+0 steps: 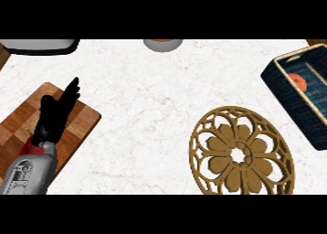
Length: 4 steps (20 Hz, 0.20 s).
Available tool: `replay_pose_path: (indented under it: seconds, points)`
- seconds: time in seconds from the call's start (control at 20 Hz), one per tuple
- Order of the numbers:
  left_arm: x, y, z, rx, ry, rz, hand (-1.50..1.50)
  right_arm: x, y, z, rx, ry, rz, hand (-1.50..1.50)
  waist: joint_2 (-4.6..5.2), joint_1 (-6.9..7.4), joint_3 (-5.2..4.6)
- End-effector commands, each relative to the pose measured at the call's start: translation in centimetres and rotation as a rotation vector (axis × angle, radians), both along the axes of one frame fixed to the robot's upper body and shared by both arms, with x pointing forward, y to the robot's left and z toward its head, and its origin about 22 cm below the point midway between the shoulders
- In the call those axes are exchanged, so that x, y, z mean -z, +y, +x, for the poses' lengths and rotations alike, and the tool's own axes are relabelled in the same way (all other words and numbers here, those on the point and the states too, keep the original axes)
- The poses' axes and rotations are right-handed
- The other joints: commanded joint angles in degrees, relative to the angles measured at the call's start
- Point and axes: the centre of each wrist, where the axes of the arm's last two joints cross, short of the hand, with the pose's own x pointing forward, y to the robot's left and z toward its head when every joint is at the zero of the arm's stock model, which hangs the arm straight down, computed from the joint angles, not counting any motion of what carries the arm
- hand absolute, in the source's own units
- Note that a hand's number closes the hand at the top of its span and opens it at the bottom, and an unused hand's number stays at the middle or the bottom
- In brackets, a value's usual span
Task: Pick the squash from the placemat and place it in the basket
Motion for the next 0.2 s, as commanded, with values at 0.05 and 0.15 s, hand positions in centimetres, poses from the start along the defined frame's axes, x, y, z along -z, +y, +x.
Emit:
replay_pose_path:
  seconds: [0.05, 0.15]
  points:
    - [-1.2, 0.0, 0.4, -0.001, 0.006, 0.003, 0.00, -0.5, -5.4, -6.9, 0.025, -0.010, 0.038, -1.50, 0.11, -0.43, 0.17]
    - [-1.4, -0.2, -0.3, 0.015, -0.004, -0.018, 0.00, -0.7, -6.0, -7.7, 0.055, -0.017, 0.074, -1.50, 0.17, 0.87, 0.20]
